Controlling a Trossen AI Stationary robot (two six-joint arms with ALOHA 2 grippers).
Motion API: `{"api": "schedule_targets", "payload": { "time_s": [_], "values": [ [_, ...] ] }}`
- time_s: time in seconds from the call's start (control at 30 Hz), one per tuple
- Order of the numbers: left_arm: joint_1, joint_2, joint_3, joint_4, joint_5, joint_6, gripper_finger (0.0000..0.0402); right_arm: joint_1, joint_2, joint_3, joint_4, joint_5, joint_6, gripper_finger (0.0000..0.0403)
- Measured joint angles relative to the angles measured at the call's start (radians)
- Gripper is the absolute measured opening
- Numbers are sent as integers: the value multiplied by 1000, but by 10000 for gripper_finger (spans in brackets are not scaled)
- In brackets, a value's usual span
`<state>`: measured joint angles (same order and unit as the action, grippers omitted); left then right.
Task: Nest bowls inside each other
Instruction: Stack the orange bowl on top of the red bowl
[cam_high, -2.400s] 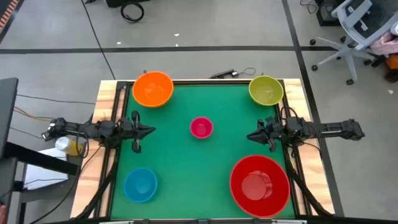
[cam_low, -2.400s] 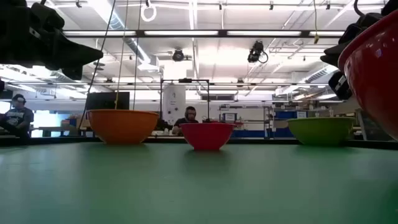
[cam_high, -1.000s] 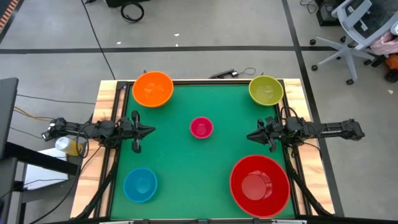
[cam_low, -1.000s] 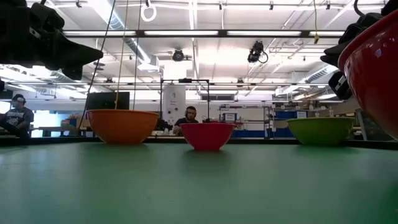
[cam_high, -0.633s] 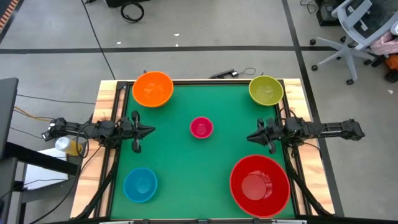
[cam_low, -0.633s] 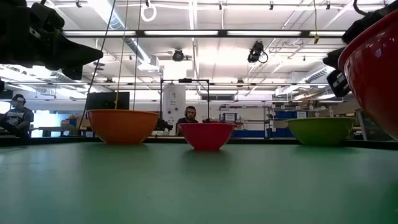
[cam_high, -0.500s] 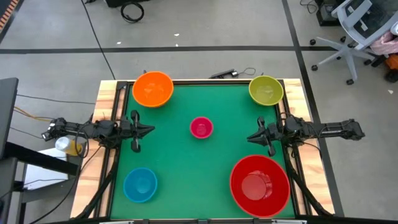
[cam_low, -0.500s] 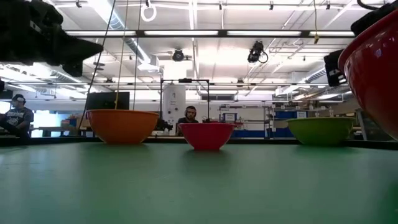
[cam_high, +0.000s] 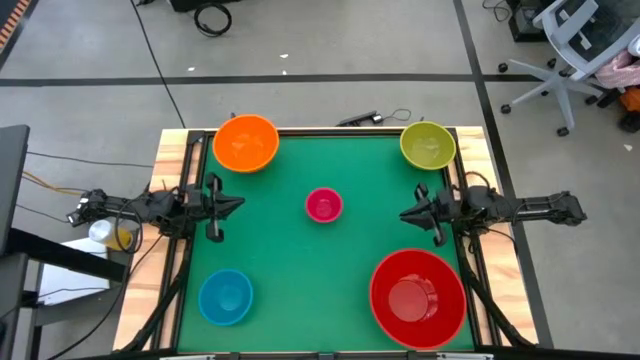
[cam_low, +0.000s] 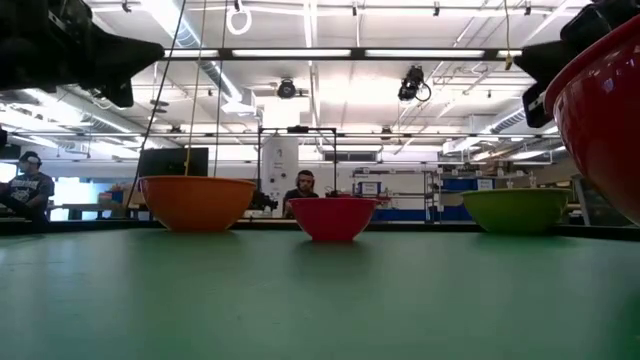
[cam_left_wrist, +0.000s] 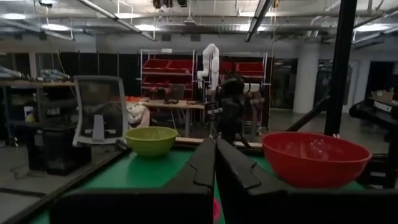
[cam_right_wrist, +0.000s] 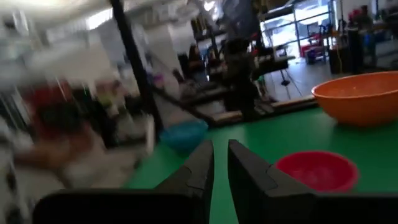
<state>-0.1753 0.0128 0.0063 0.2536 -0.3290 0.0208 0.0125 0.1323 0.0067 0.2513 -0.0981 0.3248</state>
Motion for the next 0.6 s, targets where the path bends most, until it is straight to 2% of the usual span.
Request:
{"api": "schedule_targets", "payload": {
  "time_s": [0.2,0.33,0.47,0.6],
  "values": [
    [0,25,0,-101,0,-8,16,0,0,0,3,198,-38,55],
    [0,91,0,-88,-33,-64,17,-7,21,0,7,358,7,55],
    [0,189,0,-87,-79,-152,39,-10,105,0,-2,338,40,62],
    [0,300,0,-14,-105,-175,91,-10,215,49,-4,349,5,84]
  ]
}}
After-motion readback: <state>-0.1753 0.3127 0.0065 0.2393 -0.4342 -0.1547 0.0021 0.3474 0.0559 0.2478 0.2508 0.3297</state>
